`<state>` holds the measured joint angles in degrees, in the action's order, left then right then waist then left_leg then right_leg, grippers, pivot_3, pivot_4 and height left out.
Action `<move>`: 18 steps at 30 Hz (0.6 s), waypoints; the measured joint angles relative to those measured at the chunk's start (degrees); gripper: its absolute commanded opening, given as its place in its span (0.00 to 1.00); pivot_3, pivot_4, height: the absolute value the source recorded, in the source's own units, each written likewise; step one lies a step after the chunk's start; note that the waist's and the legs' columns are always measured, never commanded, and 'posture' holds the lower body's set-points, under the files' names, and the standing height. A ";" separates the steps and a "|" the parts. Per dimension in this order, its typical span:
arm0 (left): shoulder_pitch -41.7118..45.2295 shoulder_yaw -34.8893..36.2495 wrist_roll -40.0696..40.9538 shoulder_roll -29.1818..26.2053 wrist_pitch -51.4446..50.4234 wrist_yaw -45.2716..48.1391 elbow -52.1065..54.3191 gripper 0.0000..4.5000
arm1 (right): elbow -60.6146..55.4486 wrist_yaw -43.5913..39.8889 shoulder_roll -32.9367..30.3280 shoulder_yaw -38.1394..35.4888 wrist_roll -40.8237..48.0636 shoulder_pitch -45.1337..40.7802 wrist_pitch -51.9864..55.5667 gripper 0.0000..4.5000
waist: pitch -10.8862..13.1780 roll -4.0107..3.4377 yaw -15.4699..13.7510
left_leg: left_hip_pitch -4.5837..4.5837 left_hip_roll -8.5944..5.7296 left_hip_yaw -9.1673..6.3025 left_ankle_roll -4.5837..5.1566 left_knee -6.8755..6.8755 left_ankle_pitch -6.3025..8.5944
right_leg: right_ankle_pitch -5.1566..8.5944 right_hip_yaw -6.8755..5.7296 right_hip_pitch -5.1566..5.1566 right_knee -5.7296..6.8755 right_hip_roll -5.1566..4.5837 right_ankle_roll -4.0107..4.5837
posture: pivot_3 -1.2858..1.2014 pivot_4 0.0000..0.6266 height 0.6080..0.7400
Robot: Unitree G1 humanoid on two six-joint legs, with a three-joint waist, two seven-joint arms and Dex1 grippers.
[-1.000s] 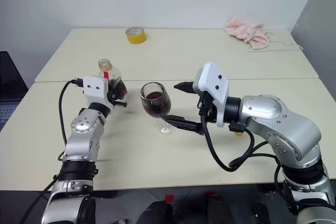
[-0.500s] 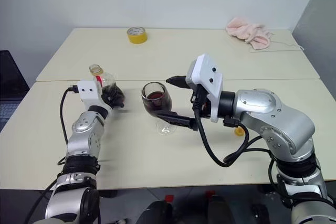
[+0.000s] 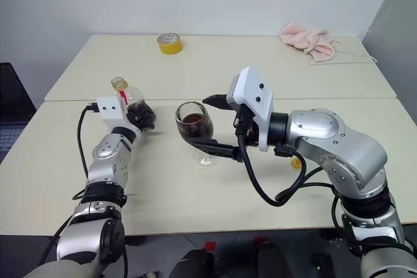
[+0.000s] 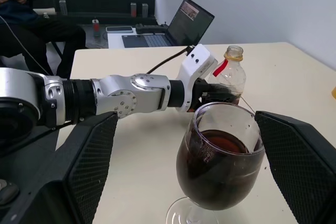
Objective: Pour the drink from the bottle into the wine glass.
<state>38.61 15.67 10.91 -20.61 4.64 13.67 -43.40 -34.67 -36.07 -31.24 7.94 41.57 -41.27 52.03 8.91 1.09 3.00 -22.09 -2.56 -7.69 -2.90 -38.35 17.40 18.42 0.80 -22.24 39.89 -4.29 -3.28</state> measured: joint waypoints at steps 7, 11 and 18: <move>2.12 -0.08 -0.69 -0.69 1.98 0.87 -4.21 0.15 | -0.03 0.01 0.15 0.08 0.00 0.04 0.00 1.00 | 0.00 0.00 0.02 | 0.00 0.00 -0.01 0.00 0.00 0.00 | 0.00 0.00 0.00 0.00 0.00 0.00 | 0.52 0.24 1.00; 2.74 -0.07 -0.81 -0.81 2.42 0.88 -5.21 0.36 | -0.03 0.01 0.18 0.09 0.01 0.05 0.00 1.00 | 0.00 0.00 0.01 | 0.00 0.00 -0.01 0.00 0.00 0.00 | 0.00 0.01 0.00 0.00 0.00 0.00 | 0.52 0.24 1.00; 2.78 -0.07 -0.81 -0.94 3.31 1.13 -5.68 0.87 | -0.04 0.01 0.20 0.09 0.03 0.09 0.00 1.00 | 0.00 0.00 0.04 | 0.00 0.00 -0.01 0.00 0.00 0.00 | 0.00 0.01 -0.01 0.00 0.00 0.00 | 0.52 0.24 1.00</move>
<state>41.39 15.60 10.10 -21.55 7.95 14.80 -49.09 -34.71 -36.06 -31.04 8.04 41.60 -41.18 52.03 8.91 1.09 3.04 -22.09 -2.56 -7.70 -2.90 -38.35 17.40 18.42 0.80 -22.25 39.89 -4.29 -3.28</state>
